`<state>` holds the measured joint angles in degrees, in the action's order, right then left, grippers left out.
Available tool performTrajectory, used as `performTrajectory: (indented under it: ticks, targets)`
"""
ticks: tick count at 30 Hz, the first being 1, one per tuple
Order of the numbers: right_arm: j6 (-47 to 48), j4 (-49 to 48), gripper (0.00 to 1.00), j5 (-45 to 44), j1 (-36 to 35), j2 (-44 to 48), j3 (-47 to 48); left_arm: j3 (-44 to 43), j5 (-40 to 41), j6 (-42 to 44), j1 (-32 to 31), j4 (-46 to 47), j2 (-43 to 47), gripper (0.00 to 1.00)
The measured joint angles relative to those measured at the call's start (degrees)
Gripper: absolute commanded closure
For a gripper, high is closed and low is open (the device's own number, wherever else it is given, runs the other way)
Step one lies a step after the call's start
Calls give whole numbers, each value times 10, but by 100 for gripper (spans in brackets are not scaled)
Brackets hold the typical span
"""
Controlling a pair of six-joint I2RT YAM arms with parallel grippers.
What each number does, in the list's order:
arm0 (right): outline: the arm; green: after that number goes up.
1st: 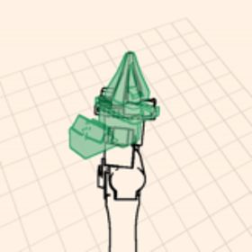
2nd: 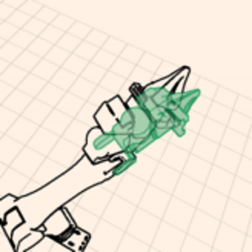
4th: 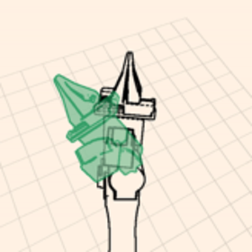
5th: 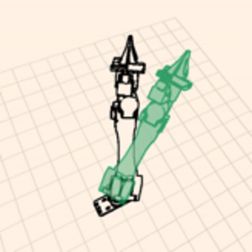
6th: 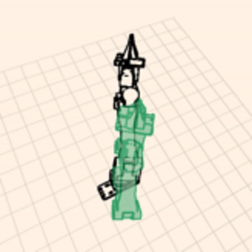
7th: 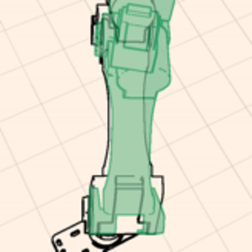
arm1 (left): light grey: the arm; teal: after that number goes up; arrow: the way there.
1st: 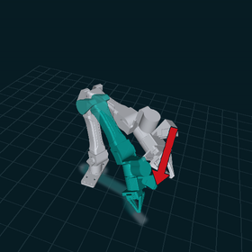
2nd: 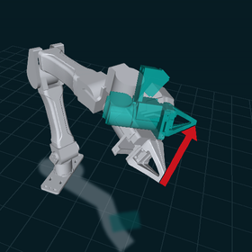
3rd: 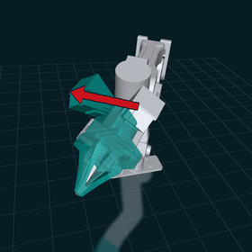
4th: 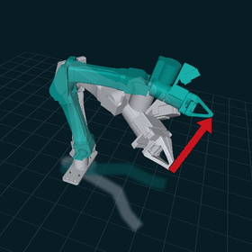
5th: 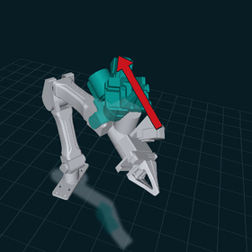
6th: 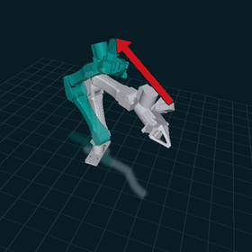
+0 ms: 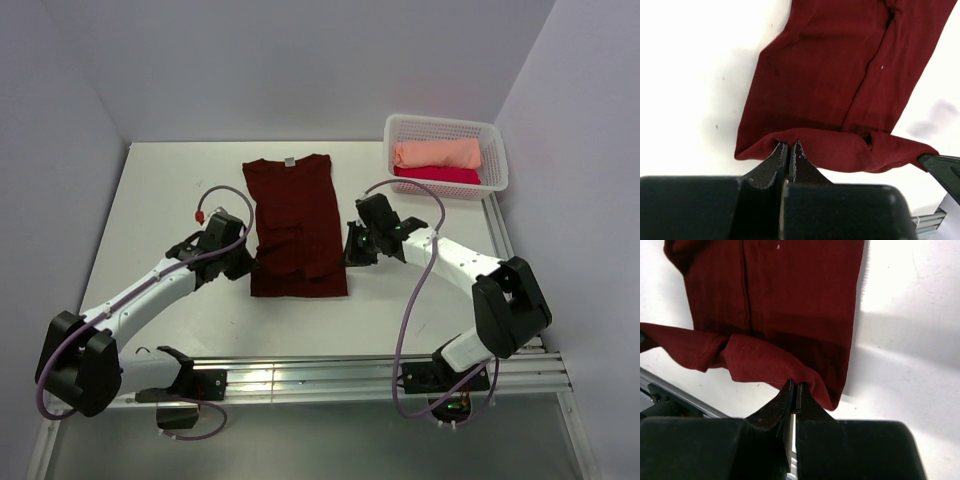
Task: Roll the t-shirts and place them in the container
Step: Roll the tshirt
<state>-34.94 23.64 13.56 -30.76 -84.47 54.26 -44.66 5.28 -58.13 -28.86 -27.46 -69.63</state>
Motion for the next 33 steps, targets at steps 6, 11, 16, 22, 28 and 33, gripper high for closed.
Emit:
performTrajectory:
  ticks: [6,11,16,22,28,33]
  targets:
    - [5,0,100,0,11,-31,9,-7,2,6,7,10,-25,100]
    - [10,-2,100,0,21,-59,25,-7,2,13,16,32,-50,100]
    - [16,-9,100,1,28,-94,43,-7,1,18,23,61,-83,100]
    - [16,-15,100,3,34,-116,46,-6,-1,19,25,86,-113,100]
    - [16,-21,100,7,37,-125,48,1,-5,19,26,101,-127,100]
    - [15,-22,95,7,38,-125,57,5,-10,19,28,105,-126,98]
